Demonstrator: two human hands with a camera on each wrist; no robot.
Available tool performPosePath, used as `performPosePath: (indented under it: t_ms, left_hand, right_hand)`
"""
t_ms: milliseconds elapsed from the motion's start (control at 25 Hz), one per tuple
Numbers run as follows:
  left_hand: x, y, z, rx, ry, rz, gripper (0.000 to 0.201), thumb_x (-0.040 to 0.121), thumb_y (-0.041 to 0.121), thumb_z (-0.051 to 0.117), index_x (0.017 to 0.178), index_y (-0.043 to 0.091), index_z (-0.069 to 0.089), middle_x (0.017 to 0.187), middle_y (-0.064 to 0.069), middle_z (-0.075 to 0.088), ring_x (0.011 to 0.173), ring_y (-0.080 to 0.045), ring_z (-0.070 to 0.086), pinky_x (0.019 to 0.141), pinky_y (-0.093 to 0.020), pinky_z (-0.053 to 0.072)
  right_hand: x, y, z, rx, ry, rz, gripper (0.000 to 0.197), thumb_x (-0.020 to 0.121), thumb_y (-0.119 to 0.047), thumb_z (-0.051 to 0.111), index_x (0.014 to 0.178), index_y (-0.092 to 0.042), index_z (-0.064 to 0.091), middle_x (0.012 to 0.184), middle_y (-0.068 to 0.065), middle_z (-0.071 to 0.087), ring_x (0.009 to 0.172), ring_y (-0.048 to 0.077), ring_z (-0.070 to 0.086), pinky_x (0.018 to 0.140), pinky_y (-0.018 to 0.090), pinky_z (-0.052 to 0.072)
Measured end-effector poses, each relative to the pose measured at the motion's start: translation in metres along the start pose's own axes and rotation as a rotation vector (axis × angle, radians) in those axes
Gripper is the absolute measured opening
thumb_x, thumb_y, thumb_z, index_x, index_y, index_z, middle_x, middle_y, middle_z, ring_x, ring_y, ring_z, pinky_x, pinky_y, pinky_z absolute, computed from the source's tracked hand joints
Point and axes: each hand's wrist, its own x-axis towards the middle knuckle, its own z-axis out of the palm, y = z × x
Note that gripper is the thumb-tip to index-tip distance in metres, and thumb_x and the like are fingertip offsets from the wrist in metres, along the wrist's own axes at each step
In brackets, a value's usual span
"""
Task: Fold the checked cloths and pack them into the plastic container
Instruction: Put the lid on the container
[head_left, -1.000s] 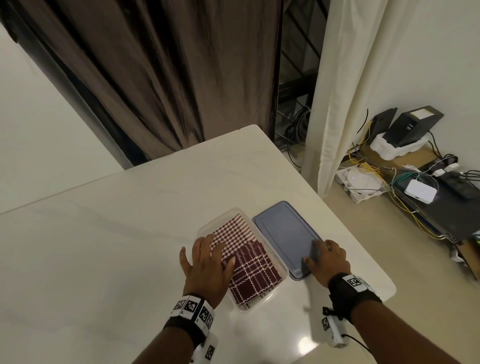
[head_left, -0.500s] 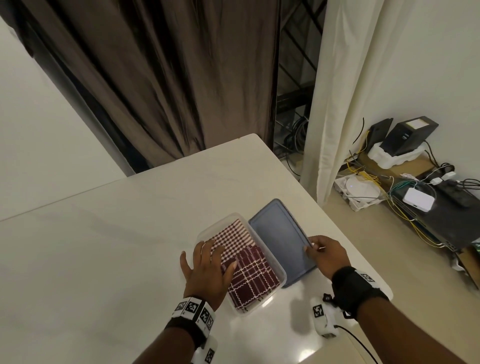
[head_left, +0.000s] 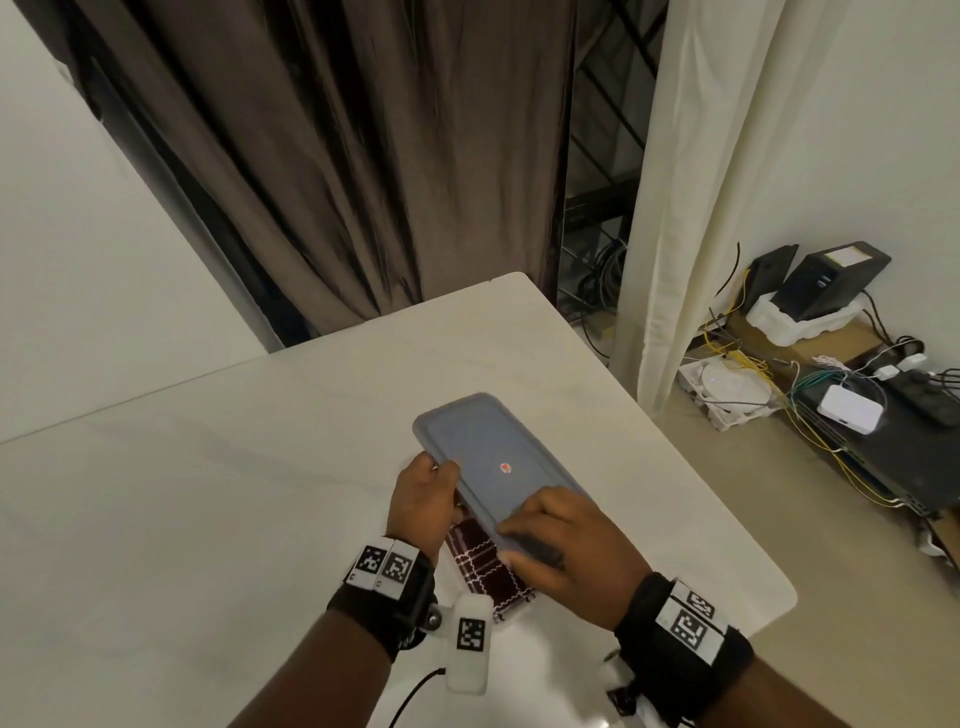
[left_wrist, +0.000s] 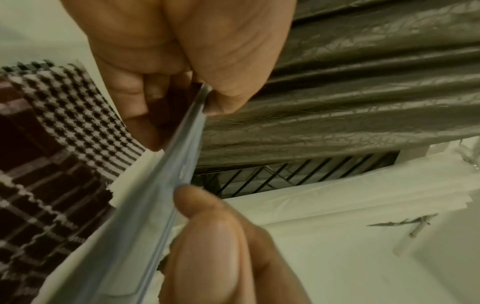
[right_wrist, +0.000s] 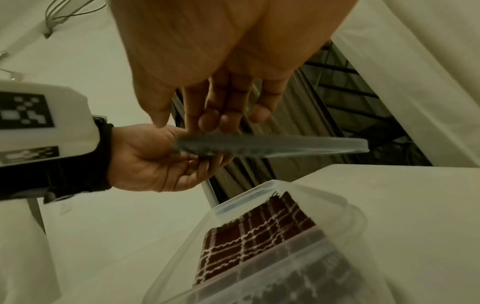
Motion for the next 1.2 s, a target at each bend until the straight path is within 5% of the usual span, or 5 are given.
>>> performPosePath:
  t_ms: [160, 280, 440, 680, 1200]
  left_hand:
    - [0.0, -0.01, -0.012, -0.044, -0.054, 0.065, 0.02, 0.102, 0.018, 0.049, 0.113, 0.013, 0.066, 0.103, -0.011, 0.074, 0.098, -0.03, 0.07, 0.086, -0.051, 0.058]
    - [0.0, -0.024, -0.02, -0.026, -0.086, 0.059, 0.022, 0.102, 0.021, 0.05, 0.116, 0.015, 0.066, 0.106, -0.01, 0.074, 0.1, -0.03, 0.07, 0.088, -0.049, 0.057]
    - [0.007, -0.052, -0.027, 0.104, 0.003, 0.074, 0.02, 0.094, 0.035, 0.06, 0.103, 0.021, 0.07, 0.096, -0.012, 0.073, 0.092, -0.034, 0.07, 0.082, -0.057, 0.057]
    - [0.011, -0.071, -0.037, 0.359, 0.121, 0.132, 0.026, 0.086, 0.05, 0.063, 0.091, 0.025, 0.066, 0.078, 0.004, 0.072, 0.072, -0.012, 0.071, 0.07, -0.039, 0.062]
    - [0.023, -0.076, -0.041, 0.401, 0.283, 0.129, 0.067, 0.073, 0.039, 0.084, 0.131, 0.025, 0.052, 0.105, 0.0, 0.062, 0.075, -0.007, 0.064, 0.07, -0.03, 0.057]
  right_hand:
    - [-0.004, 0.024, -0.004, -0.055, 0.172, 0.413, 0.039, 0.091, -0.05, 0.058, 0.126, -0.033, 0.057, 0.119, -0.009, 0.05, 0.111, 0.011, 0.043, 0.092, 0.029, 0.04]
    - [-0.011, 0.05, -0.009, 0.31, 0.011, 0.74, 0.021, 0.093, -0.039, 0.061, 0.109, -0.026, 0.064, 0.104, -0.004, 0.063, 0.097, 0.019, 0.058, 0.081, 0.025, 0.049]
    - [-0.021, 0.058, 0.003, 0.282, -0.108, 0.691, 0.024, 0.092, -0.036, 0.063, 0.087, -0.014, 0.071, 0.079, 0.0, 0.069, 0.069, 0.007, 0.061, 0.066, 0.02, 0.046]
    - [-0.019, 0.052, 0.018, 0.039, -0.107, 0.616, 0.025, 0.09, -0.043, 0.062, 0.088, -0.019, 0.067, 0.082, -0.002, 0.059, 0.073, 0.009, 0.054, 0.064, 0.012, 0.037]
    - [-0.013, 0.055, 0.03, 0.064, -0.056, 0.673, 0.024, 0.082, -0.033, 0.075, 0.083, -0.023, 0.053, 0.078, -0.004, 0.053, 0.07, 0.004, 0.047, 0.059, 0.012, 0.031]
